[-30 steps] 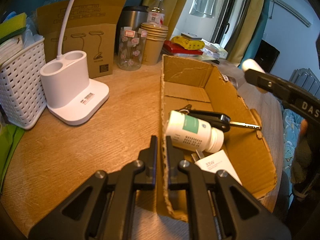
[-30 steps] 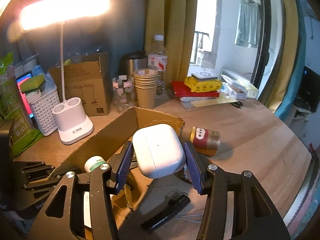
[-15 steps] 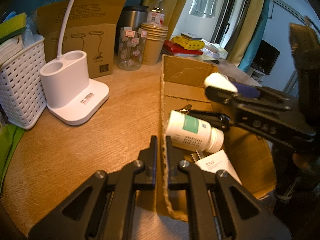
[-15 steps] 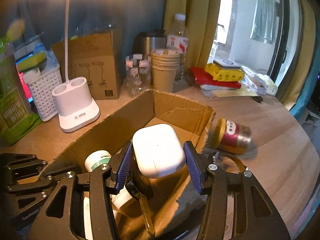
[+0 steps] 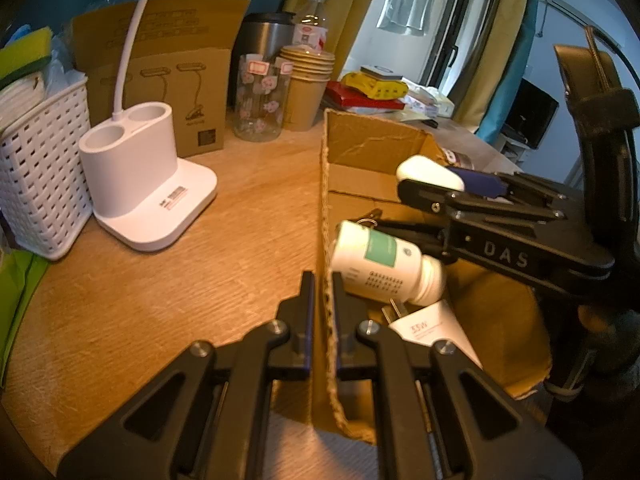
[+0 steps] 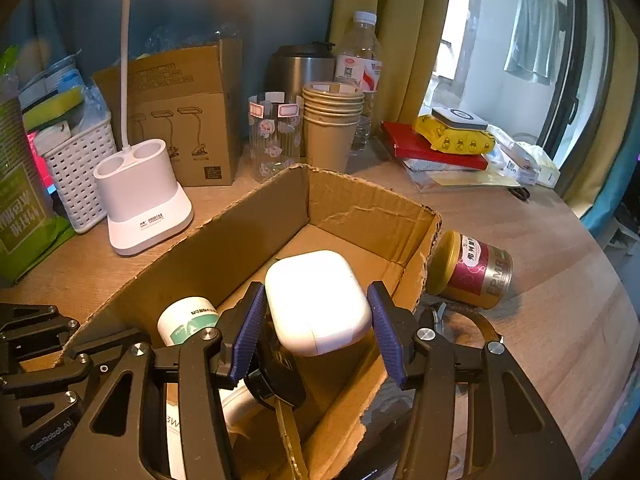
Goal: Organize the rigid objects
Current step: 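Lift the earbud case into the box and open the right gripper, then move the right gripper back to the black-strap wristwatch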
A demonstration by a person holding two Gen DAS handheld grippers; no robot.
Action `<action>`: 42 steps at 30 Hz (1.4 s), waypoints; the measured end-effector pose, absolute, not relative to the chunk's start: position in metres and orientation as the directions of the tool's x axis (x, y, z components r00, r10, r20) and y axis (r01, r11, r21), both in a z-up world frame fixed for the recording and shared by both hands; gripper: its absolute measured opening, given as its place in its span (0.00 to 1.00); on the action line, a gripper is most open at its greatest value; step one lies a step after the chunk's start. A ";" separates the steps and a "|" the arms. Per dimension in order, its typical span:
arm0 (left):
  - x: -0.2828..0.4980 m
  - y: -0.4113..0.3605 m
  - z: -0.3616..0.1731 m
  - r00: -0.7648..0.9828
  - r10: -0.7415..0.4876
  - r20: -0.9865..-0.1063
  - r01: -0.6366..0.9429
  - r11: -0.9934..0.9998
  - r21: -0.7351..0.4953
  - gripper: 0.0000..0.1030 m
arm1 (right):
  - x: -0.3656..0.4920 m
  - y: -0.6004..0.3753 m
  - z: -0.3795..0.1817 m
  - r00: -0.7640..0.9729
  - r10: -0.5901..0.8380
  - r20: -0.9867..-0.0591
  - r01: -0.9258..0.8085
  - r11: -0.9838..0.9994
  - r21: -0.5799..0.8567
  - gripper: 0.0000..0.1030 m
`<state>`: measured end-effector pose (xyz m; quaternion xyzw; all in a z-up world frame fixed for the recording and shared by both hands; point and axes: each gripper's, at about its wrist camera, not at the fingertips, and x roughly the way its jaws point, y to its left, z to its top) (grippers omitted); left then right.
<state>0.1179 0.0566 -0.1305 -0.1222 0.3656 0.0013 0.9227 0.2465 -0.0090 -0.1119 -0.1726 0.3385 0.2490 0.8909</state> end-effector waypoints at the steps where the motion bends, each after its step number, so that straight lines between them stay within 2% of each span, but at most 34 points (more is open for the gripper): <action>1: 0.118 0.057 -0.131 0.732 -0.087 -0.675 -0.092 0.970 -0.225 0.07 | 0.246 -0.009 -0.111 0.648 0.327 -0.688 -0.560 0.817 -0.139 0.53; 4: 0.118 0.056 -0.131 0.733 -0.087 -0.675 -0.092 0.970 -0.225 0.07 | 0.245 -0.010 -0.109 0.657 0.319 -0.683 -0.551 0.821 -0.147 0.56; 6: 0.118 0.056 -0.131 0.732 -0.087 -0.676 -0.094 0.969 -0.227 0.07 | 0.243 -0.012 -0.106 0.663 0.324 -0.675 -0.549 0.823 -0.143 0.61; 12: 0.118 0.056 -0.131 0.732 -0.087 -0.676 -0.094 0.969 -0.227 0.07 | 0.239 -0.021 -0.095 0.686 0.326 -0.650 -0.527 0.839 -0.136 0.64; 33: 0.118 0.056 -0.131 0.732 -0.087 -0.676 -0.095 0.969 -0.227 0.07 | 0.219 -0.071 -0.062 0.754 0.319 -0.574 -0.441 0.894 -0.082 0.67; 42: 0.118 0.056 -0.131 0.732 -0.087 -0.676 -0.094 0.969 -0.227 0.07 | 0.223 -0.091 -0.064 0.762 0.286 -0.580 -0.394 0.917 -0.065 0.67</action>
